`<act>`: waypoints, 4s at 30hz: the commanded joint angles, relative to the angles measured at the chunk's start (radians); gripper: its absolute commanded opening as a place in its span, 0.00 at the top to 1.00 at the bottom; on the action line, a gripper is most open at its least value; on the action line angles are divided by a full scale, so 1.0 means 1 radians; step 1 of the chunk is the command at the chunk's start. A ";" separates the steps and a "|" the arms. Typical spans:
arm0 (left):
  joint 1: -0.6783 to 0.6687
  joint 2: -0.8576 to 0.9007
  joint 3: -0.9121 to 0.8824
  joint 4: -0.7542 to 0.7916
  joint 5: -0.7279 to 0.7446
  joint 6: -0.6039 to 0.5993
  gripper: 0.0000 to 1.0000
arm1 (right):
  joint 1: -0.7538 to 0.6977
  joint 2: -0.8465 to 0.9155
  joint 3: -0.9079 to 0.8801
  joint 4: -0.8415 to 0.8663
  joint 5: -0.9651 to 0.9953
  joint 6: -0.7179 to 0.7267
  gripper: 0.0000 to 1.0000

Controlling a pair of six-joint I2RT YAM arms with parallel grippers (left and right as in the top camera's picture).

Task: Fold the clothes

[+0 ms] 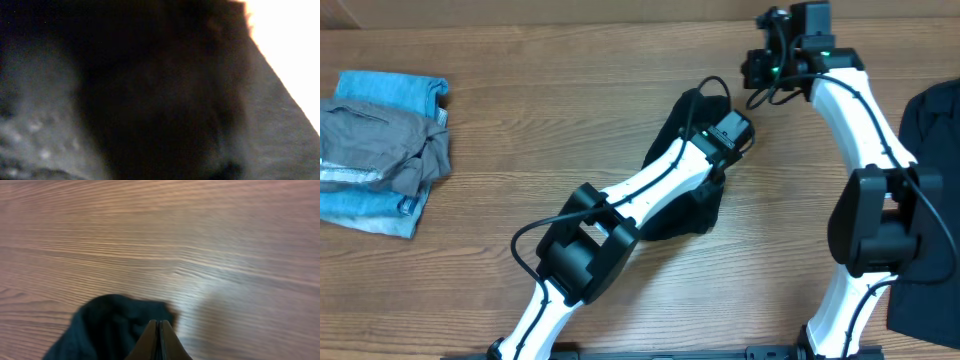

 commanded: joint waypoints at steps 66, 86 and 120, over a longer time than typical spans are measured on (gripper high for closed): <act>0.184 0.047 0.573 -0.025 0.515 -0.289 0.48 | -0.232 -0.030 0.015 -0.186 0.035 0.003 0.46; 0.302 0.050 0.130 -0.343 1.136 -0.036 0.96 | -0.234 -0.017 0.009 -0.281 0.073 0.003 0.32; 0.276 0.039 0.094 0.378 0.903 -0.538 0.12 | -0.234 -0.009 0.009 -0.295 0.069 0.003 0.27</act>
